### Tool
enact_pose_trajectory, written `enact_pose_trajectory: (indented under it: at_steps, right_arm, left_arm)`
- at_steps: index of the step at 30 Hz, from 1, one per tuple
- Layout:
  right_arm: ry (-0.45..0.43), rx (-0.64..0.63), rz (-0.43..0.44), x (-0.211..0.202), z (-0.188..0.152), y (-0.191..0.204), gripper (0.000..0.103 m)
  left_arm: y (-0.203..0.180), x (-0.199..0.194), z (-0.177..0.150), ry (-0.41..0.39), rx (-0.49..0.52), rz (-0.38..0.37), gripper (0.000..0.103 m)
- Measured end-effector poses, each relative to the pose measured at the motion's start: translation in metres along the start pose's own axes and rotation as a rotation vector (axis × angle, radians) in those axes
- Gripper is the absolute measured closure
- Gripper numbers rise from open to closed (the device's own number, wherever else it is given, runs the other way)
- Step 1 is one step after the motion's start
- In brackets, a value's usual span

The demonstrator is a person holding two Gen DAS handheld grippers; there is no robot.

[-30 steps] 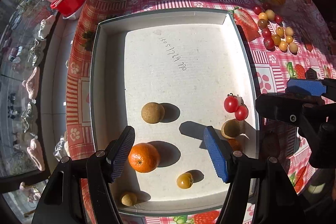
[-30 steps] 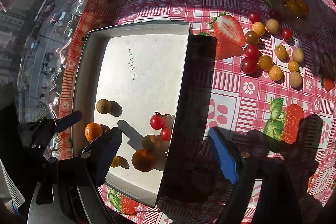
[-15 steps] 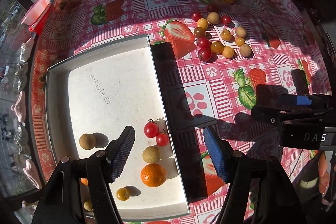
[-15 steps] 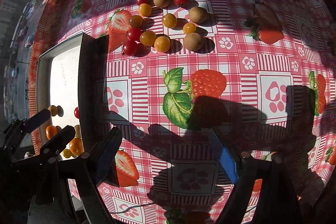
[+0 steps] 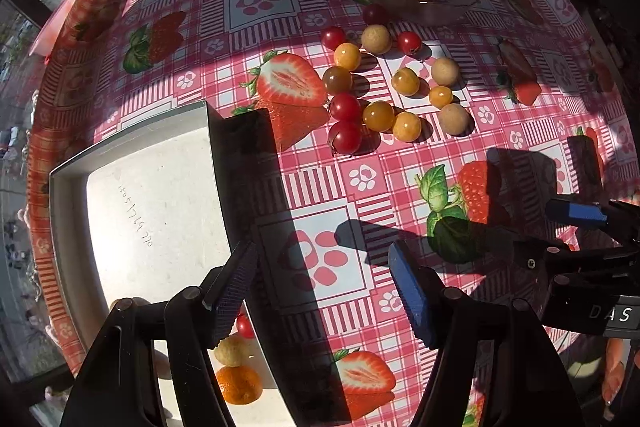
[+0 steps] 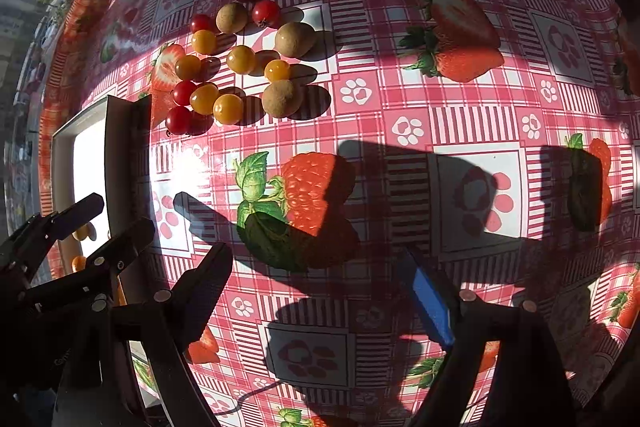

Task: Organize fruits
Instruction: 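Move both open tools back to the loose fruit, then grasp a brown fruit with the right tool while the left tool grasps a red cherry tomato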

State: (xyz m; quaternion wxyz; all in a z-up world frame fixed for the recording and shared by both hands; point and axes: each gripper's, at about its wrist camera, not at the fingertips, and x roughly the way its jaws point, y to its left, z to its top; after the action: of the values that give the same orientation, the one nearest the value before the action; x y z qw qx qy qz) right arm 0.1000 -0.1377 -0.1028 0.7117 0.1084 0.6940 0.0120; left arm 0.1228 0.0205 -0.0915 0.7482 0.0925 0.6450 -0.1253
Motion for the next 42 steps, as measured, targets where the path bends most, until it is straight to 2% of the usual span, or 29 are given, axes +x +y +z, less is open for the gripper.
enact_pose_trajectory:
  at_steps: [10,19,21,23,27,28,29,30,34,42]
  right_arm:
    - [-0.034,-0.034,0.003,0.01,0.036,-0.004,0.016]
    - [-0.077,-0.116,-0.019,0.018,0.068,0.013,0.017]
    - [-0.085,-0.137,-0.027,0.019,0.07,0.014,0.024]
    - [-0.084,-0.152,-0.024,0.021,0.072,0.016,0.044]
    - [-0.092,-0.167,-0.011,0.025,0.076,0.024,0.061]
    - [-0.092,-0.172,-0.008,0.026,0.076,0.026,0.07]
    - [-0.093,-0.174,-0.008,0.026,0.075,0.027,0.075]
    - [-0.097,-0.173,-0.006,0.026,0.075,0.028,0.075]
    - [-0.107,-0.16,0.01,0.024,0.074,0.028,0.075]
    - [-0.119,-0.126,0.043,0.005,0.053,0.006,0.075]
  left_arm:
    - [-0.004,0.025,0.025,-0.019,-0.006,0.031,0.034]
    - [-0.008,0.047,0.05,-0.043,-0.001,0.051,0.034]
    - [-0.007,0.048,0.052,-0.046,-0.004,0.049,0.034]
    - [-0.007,0.05,0.054,-0.057,-0.007,0.04,0.034]
    - [-0.01,0.051,0.058,-0.068,0.003,0.048,0.034]
    - [-0.011,0.052,0.059,-0.07,-0.001,0.048,0.035]
    - [-0.013,0.053,0.061,-0.073,-0.007,0.05,0.037]
    - [-0.014,0.052,0.061,-0.078,-0.012,0.05,0.043]
    - [-0.014,0.05,0.064,-0.079,-0.017,0.029,0.078]
    - [0.0,0.034,0.043,-0.086,-0.049,-0.042,0.079]
